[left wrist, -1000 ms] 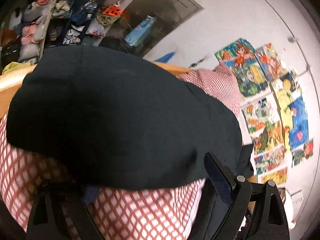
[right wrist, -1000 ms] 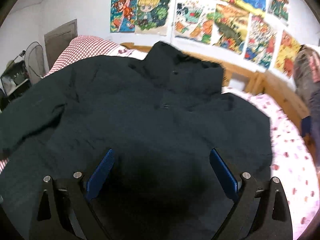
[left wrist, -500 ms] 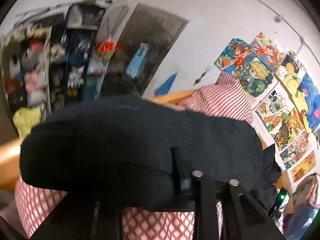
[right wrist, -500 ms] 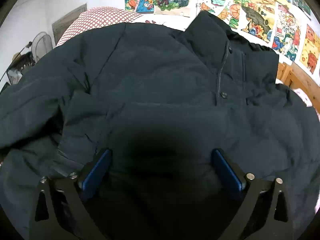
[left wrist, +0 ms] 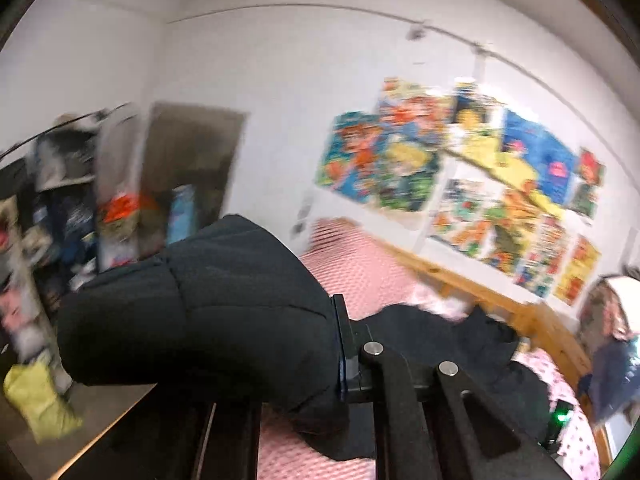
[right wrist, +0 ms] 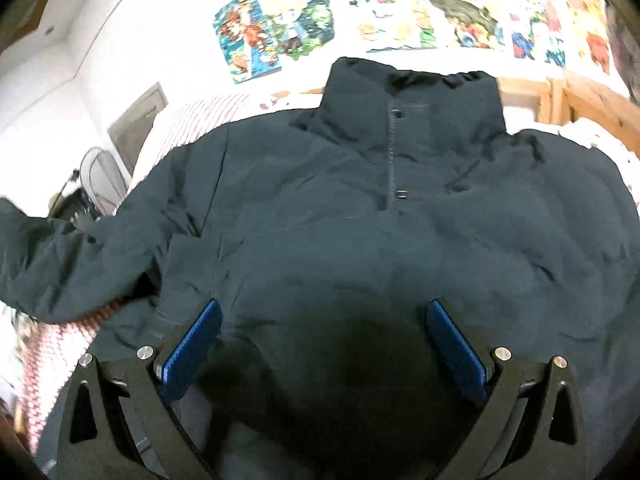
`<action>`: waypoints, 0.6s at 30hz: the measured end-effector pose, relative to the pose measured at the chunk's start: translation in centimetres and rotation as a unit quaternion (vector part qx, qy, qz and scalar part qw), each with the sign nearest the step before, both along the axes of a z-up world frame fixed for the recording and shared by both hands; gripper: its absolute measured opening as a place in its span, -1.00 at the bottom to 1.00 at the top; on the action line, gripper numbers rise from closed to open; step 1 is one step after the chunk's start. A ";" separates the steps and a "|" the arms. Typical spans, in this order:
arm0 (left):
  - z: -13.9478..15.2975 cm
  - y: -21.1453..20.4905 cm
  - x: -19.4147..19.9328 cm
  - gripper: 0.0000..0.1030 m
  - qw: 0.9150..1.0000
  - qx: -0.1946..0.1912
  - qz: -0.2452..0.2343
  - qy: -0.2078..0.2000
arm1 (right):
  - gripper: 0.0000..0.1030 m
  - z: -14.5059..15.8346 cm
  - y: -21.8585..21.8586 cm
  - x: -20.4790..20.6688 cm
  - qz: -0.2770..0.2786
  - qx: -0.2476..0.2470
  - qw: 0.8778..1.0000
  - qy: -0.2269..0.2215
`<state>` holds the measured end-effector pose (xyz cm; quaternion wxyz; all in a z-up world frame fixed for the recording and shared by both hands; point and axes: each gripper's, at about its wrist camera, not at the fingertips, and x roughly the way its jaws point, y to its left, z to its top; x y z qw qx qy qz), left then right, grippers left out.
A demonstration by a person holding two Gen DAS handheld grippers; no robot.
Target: Fold large clothes
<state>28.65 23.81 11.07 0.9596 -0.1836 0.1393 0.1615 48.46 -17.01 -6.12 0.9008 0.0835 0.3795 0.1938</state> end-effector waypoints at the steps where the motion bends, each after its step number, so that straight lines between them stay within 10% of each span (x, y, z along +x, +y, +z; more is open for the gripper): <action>1: 0.7 -0.9 0.7 -0.75 1.000 0.008 -0.015 -0.003 | 0.96 0.1 -0.3 -0.9 -0.003 0.002 1.000 0.004; 8: 2.3 -9.2 5.9 -0.75 0.989 0.033 -0.147 0.001 | 0.96 1.2 -4.6 -0.9 -0.022 0.013 1.000 0.010; 18: -1.8 -20.9 11.2 -0.75 0.950 0.066 -0.299 0.061 | 0.96 2.6 -11.6 -0.8 -0.065 0.032 0.997 -0.009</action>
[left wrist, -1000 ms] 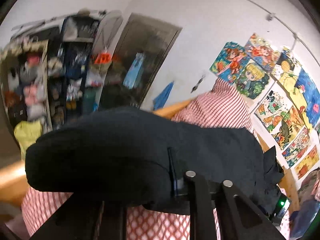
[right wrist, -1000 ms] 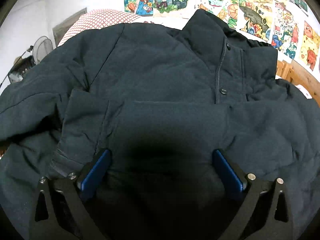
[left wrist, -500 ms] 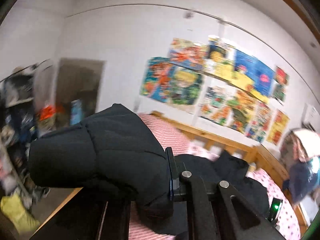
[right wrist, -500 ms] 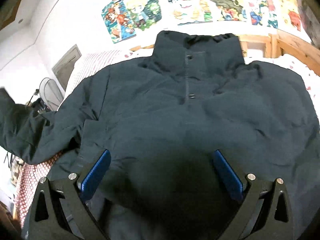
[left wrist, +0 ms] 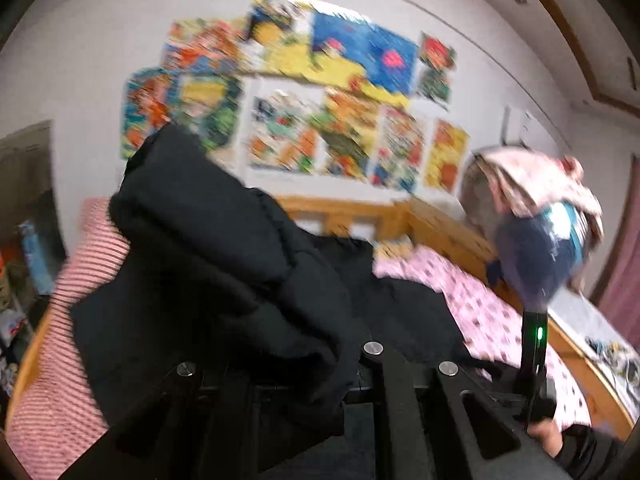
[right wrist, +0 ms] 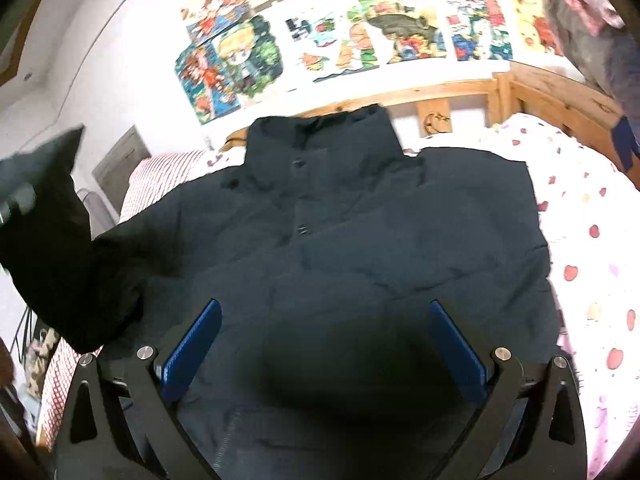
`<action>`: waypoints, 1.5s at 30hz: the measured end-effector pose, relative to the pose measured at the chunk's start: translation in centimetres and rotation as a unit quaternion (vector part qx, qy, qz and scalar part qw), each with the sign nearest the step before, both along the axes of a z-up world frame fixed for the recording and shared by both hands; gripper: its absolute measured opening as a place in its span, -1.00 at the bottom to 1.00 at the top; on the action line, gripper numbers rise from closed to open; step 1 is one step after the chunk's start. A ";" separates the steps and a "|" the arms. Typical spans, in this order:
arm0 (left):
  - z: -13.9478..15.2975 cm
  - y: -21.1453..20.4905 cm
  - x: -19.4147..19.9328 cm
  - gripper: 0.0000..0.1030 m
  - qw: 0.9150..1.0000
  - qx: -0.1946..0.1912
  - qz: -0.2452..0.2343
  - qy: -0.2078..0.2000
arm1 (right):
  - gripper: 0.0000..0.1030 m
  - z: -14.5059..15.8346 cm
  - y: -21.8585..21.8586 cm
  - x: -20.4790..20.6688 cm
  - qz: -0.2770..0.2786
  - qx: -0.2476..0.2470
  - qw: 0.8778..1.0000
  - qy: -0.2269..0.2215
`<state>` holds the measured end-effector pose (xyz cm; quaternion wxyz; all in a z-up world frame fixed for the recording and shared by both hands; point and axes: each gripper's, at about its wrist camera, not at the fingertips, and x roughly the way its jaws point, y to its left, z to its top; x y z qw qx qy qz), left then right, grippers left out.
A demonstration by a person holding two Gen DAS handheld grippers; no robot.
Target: Fold large clothes
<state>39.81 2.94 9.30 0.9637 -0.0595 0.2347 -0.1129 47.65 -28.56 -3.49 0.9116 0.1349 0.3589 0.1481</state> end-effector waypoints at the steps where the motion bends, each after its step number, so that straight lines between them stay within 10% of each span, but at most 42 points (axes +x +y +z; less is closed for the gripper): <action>1: -0.9 -1.2 0.5 -0.75 1.000 0.005 -0.016 0.012 | 0.96 -0.2 -0.7 0.1 -0.005 0.004 1.000 0.001; 13: -11.7 -12.0 0.5 -0.72 0.972 0.164 -0.132 0.102 | 0.96 -5.9 -6.5 1.7 -0.030 0.151 0.988 0.016; 20: -14.4 -12.5 1.2 -0.63 0.965 0.163 -0.140 0.149 | 0.96 -8.6 -7.0 1.4 0.017 0.265 0.964 -0.014; 26: -15.5 -14.1 -0.4 0.08 0.959 0.182 -0.175 0.132 | 0.96 -10.0 -5.8 1.5 0.076 0.340 0.937 -0.030; 32: -16.2 -14.7 -0.6 0.12 0.956 0.197 -0.170 0.137 | 0.97 -12.1 -5.6 1.4 0.088 0.407 0.909 -0.011; 45: -13.9 -12.8 -0.9 0.35 0.964 0.164 -0.164 0.130 | 0.93 -6.7 -1.1 2.9 0.099 0.277 0.955 0.030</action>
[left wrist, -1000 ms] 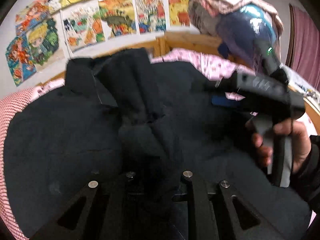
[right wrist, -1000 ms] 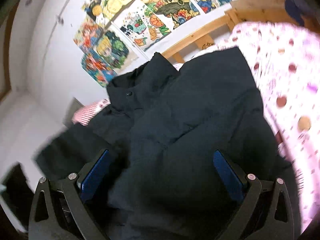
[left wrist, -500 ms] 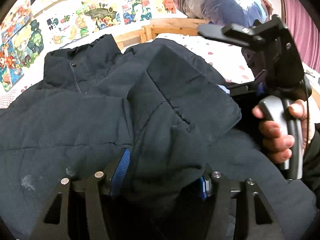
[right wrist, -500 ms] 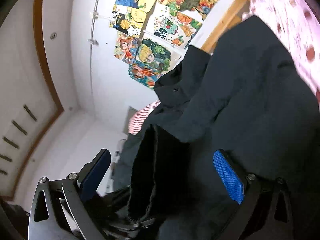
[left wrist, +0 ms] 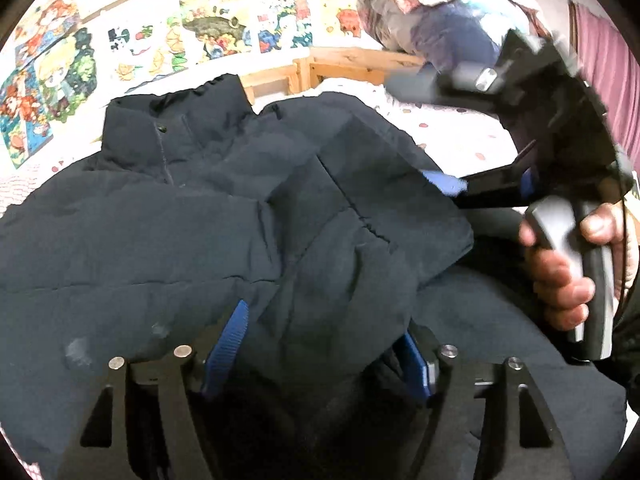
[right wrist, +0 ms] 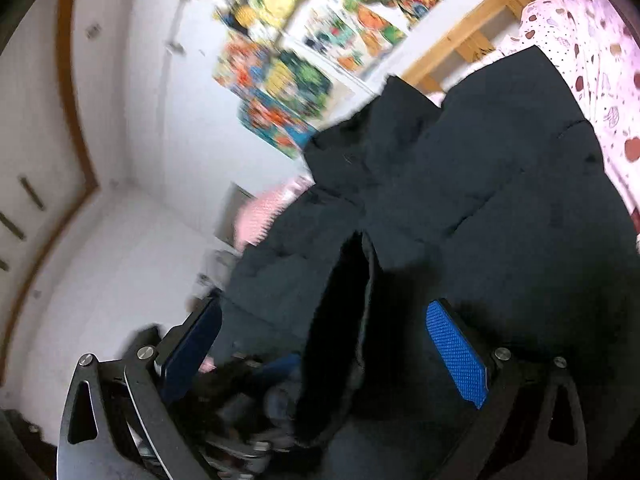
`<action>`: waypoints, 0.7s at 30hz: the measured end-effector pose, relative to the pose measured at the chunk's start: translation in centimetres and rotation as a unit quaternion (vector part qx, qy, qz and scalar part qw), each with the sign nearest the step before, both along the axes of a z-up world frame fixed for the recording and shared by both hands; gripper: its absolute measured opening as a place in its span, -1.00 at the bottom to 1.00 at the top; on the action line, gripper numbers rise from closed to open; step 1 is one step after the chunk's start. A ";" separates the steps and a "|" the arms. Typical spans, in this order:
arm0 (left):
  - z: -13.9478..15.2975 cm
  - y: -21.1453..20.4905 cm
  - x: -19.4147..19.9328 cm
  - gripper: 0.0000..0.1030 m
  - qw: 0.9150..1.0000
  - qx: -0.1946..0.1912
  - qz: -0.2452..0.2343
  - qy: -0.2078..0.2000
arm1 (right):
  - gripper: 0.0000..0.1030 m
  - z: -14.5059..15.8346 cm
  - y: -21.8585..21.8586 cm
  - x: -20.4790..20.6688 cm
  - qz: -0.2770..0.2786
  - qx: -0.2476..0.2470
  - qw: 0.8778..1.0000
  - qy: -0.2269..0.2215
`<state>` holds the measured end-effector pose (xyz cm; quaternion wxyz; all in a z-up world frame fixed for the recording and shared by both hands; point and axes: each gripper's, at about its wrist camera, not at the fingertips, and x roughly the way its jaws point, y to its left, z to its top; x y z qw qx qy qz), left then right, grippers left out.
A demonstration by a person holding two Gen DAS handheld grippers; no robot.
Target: Fold large clothes
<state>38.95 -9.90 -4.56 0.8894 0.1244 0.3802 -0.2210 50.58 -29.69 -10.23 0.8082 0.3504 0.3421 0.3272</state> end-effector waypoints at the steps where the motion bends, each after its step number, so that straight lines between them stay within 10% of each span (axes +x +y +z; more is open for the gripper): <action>1: 0.4 0.3 -0.3 0.35 1.000 -0.003 0.005 0.000 | 0.77 0.0 0.2 0.1 0.003 -0.016 1.000 0.008; 5: 1.9 2.0 -1.6 0.35 0.999 -0.004 0.034 -0.005 | -0.50 -1.0 1.8 1.2 0.004 -0.079 0.995 0.060; 8: 3.3 4.2 -2.8 0.41 0.998 -0.016 0.064 -0.012 | -0.83 -0.9 1.2 1.0 0.000 -0.089 0.994 0.060; 16: 5.6 12.7 -2.8 0.51 0.982 -0.064 0.174 -0.019 | -0.85 6.7 -2.5 1.6 -0.054 -0.118 0.991 -0.025; 21: 6.1 18.7 -1.2 0.51 0.958 -0.123 0.260 -0.008 | -0.85 9.2 -5.1 2.6 -0.106 -0.171 0.979 -0.043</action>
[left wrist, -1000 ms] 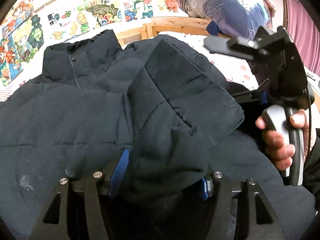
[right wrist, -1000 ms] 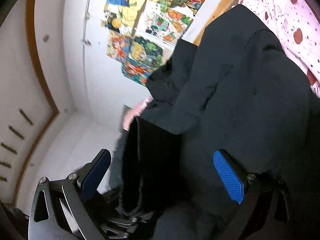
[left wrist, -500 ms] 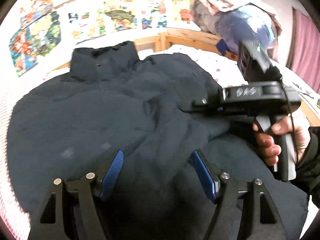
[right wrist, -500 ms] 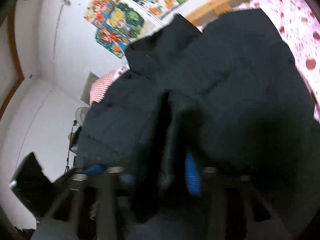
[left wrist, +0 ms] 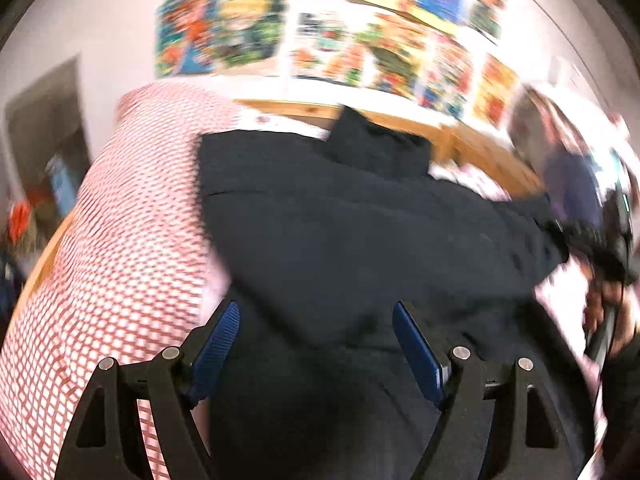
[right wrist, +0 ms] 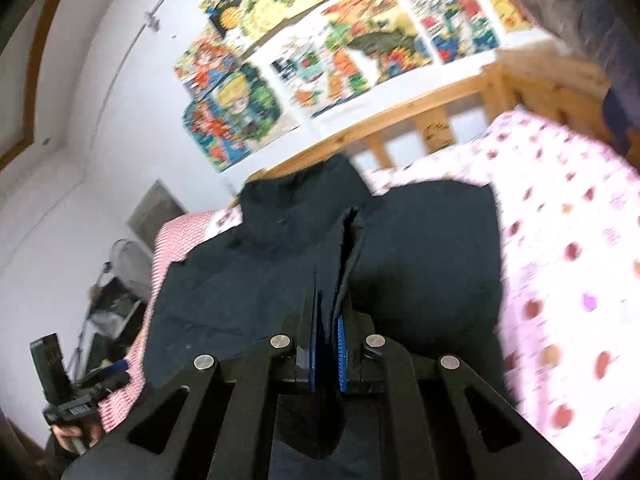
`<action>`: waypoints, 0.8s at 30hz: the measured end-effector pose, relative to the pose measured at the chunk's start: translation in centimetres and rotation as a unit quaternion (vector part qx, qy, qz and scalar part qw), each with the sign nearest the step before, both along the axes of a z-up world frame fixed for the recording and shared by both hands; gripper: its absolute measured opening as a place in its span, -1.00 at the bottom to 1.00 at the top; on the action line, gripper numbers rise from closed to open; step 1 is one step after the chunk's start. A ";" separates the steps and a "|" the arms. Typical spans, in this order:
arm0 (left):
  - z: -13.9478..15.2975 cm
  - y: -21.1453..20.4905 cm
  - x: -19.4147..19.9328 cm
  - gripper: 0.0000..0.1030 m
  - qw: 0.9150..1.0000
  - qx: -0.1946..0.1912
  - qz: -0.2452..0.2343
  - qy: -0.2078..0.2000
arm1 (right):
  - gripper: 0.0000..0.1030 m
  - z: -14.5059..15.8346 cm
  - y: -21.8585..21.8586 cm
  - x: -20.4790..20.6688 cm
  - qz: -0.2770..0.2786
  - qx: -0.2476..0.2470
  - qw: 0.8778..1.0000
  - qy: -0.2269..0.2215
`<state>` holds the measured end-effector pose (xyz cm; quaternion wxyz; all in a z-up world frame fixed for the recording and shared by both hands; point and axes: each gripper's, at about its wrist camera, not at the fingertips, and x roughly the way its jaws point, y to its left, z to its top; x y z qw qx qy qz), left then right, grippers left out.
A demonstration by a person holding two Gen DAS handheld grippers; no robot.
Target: Fold large clothes
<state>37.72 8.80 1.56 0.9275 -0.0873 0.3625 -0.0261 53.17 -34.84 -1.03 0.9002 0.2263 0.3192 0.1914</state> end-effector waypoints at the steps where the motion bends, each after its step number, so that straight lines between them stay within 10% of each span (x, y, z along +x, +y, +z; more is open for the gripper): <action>1: 0.0 1.4 0.5 0.51 1.000 -0.018 0.016 0.001 | -0.85 0.1 -0.9 -0.2 -0.013 -0.006 1.000 -0.002; 15: -2.8 5.1 8.4 0.51 0.996 -0.068 0.045 0.047 | -0.85 -1.9 -3.6 0.2 -0.070 -0.064 0.995 0.020; 21: -3.9 2.5 12.0 0.51 0.996 -0.028 0.034 0.072 | -0.81 -4.6 -1.6 0.9 -0.069 -0.149 0.985 0.052; 24: -4.8 1.9 12.8 0.54 0.995 -0.013 0.036 0.090 | -0.30 -4.5 -1.4 0.7 -0.082 -0.186 0.977 0.056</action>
